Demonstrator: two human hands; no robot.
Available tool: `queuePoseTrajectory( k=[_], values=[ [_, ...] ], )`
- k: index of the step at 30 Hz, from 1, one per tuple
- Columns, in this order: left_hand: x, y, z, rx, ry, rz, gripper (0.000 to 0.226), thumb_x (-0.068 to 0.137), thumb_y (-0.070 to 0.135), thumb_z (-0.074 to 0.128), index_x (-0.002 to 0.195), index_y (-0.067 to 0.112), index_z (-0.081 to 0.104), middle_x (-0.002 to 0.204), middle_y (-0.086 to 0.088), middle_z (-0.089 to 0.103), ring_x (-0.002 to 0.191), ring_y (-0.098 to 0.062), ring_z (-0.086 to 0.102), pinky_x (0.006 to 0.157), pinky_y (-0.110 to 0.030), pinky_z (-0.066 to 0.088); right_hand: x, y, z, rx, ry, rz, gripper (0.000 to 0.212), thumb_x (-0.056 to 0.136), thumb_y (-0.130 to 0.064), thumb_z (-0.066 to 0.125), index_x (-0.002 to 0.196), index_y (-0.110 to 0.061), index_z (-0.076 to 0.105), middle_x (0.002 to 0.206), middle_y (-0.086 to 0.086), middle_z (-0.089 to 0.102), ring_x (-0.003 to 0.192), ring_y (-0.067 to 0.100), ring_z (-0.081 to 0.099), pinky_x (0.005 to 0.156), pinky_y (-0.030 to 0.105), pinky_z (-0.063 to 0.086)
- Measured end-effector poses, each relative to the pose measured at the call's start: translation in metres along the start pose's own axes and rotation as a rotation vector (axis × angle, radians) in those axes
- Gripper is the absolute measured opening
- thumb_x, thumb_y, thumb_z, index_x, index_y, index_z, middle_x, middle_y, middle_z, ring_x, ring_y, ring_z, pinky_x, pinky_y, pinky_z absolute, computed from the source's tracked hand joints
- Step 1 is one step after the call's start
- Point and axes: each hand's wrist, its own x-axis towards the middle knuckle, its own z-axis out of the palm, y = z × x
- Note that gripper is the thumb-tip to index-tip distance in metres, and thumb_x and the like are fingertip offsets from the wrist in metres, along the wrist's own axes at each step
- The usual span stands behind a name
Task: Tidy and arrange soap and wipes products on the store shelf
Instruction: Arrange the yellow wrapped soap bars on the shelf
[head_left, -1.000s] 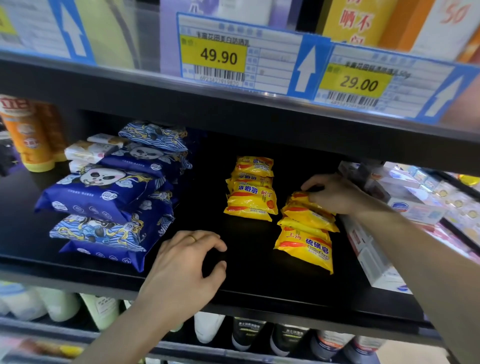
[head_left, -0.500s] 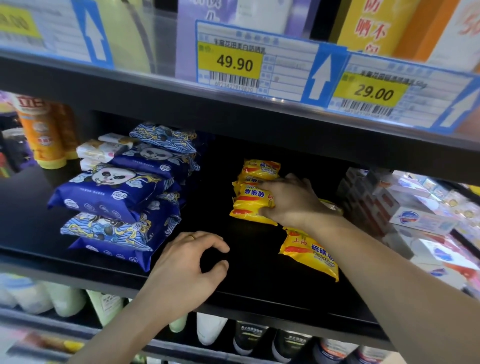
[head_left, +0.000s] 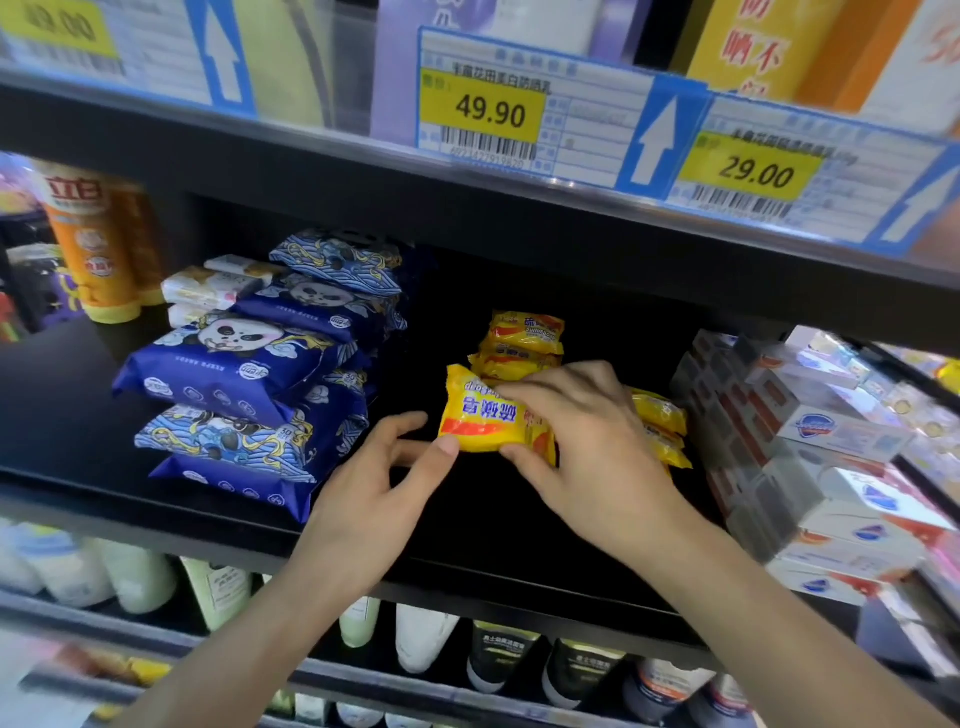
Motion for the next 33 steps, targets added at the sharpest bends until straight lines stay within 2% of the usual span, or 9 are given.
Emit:
queuePoseTrajectory(
  k=[3, 6, 11, 14, 17, 21, 25, 28, 33],
  values=[
    [0.002, 0.000, 0.002, -0.083, -0.032, -0.015, 0.074, 0.070, 0.092, 0.051, 0.129, 0.047, 0.058, 0.103, 0.024, 0.077, 0.100, 0.007, 0.069, 0.096, -0.035, 0.050, -0.022, -0.009, 0.004, 0.123, -0.004, -0.053, 0.054, 0.089, -0.035, 0.077, 0.140, -0.034, 0.060, 0.130, -0.021, 0.057, 0.124, 0.013, 0.041, 0.102, 0.033, 0.041],
    [0.005, -0.002, 0.002, -0.154, -0.101, 0.010, 0.052, 0.074, 0.078, 0.063, 0.110, 0.042, 0.071, 0.093, 0.008, 0.081, 0.093, -0.007, 0.076, 0.097, -0.042, 0.054, -0.036, -0.014, 0.013, 0.208, -0.010, -0.035, 0.054, 0.089, -0.032, 0.079, 0.140, -0.035, 0.060, 0.130, -0.023, 0.055, 0.126, 0.010, 0.040, 0.104, 0.029, 0.042],
    [0.005, -0.011, 0.000, -0.210, -0.172, 0.064, 0.035, 0.082, 0.065, 0.065, 0.107, 0.042, 0.073, 0.099, 0.005, 0.082, 0.098, -0.012, 0.077, 0.100, -0.043, 0.054, -0.050, -0.018, 0.025, 0.405, 0.047, 0.111, 0.069, 0.085, -0.046, 0.074, 0.148, -0.044, 0.045, 0.148, -0.023, 0.037, 0.139, 0.006, 0.036, 0.109, 0.016, 0.035],
    [0.006, -0.014, -0.001, -0.254, -0.185, 0.076, 0.035, 0.086, 0.061, 0.065, 0.112, 0.038, 0.073, 0.106, 0.003, 0.081, 0.104, -0.016, 0.076, 0.105, -0.047, 0.052, -0.051, -0.020, 0.028, 0.600, 0.075, 0.345, 0.065, 0.087, -0.057, 0.067, 0.147, -0.049, 0.042, 0.136, -0.029, 0.045, 0.116, 0.004, 0.055, 0.088, 0.013, 0.047],
    [0.006, -0.014, -0.001, -0.262, -0.220, 0.087, 0.035, 0.089, 0.060, 0.063, 0.115, 0.039, 0.072, 0.111, 0.003, 0.080, 0.108, -0.016, 0.075, 0.107, -0.048, 0.050, -0.047, -0.019, 0.030, 0.821, 0.013, 0.565, 0.042, 0.089, -0.051, 0.072, 0.128, -0.049, 0.059, 0.108, -0.029, 0.066, 0.082, 0.007, 0.065, 0.070, 0.020, 0.054],
    [0.005, -0.013, -0.003, -0.270, -0.238, 0.088, 0.033, 0.092, 0.059, 0.062, 0.115, 0.038, 0.072, 0.114, 0.000, 0.079, 0.112, -0.018, 0.074, 0.110, -0.050, 0.049, -0.046, -0.016, 0.029, 1.051, -0.061, 0.593, 0.014, 0.093, -0.037, 0.071, 0.105, -0.032, 0.076, 0.082, -0.018, 0.074, 0.066, -0.003, 0.065, 0.060, 0.012, 0.048],
    [0.005, -0.010, -0.001, -0.245, -0.228, 0.101, 0.025, 0.096, 0.050, 0.058, 0.116, 0.041, 0.070, 0.114, 0.003, 0.079, 0.113, -0.015, 0.073, 0.112, -0.049, 0.046, -0.045, -0.018, 0.034, 1.156, -0.002, 0.569, 0.016, 0.096, -0.026, 0.070, 0.111, -0.024, 0.075, 0.097, -0.002, 0.077, 0.056, -0.004, 0.061, 0.051, 0.008, 0.043],
    [0.004, -0.009, -0.001, -0.232, -0.224, 0.110, 0.025, 0.097, 0.051, 0.057, 0.116, 0.040, 0.069, 0.114, 0.005, 0.079, 0.113, -0.013, 0.072, 0.111, -0.046, 0.046, -0.048, -0.017, 0.039, 1.164, 0.016, 0.567, 0.018, 0.096, -0.028, 0.069, 0.114, -0.029, 0.073, 0.103, -0.003, 0.077, 0.049, 0.002, 0.057, 0.047, 0.012, 0.041],
    [0.001, -0.008, -0.001, -0.159, -0.213, 0.131, 0.022, 0.099, 0.052, 0.059, 0.115, 0.040, 0.069, 0.115, 0.009, 0.078, 0.112, -0.006, 0.071, 0.103, -0.035, 0.046, -0.053, -0.015, 0.041, 1.175, 0.033, 0.553, 0.020, 0.097, -0.025, 0.070, 0.114, -0.035, 0.070, 0.111, -0.004, 0.075, 0.066, 0.018, 0.070, 0.055, 0.025, 0.052]
  ],
)
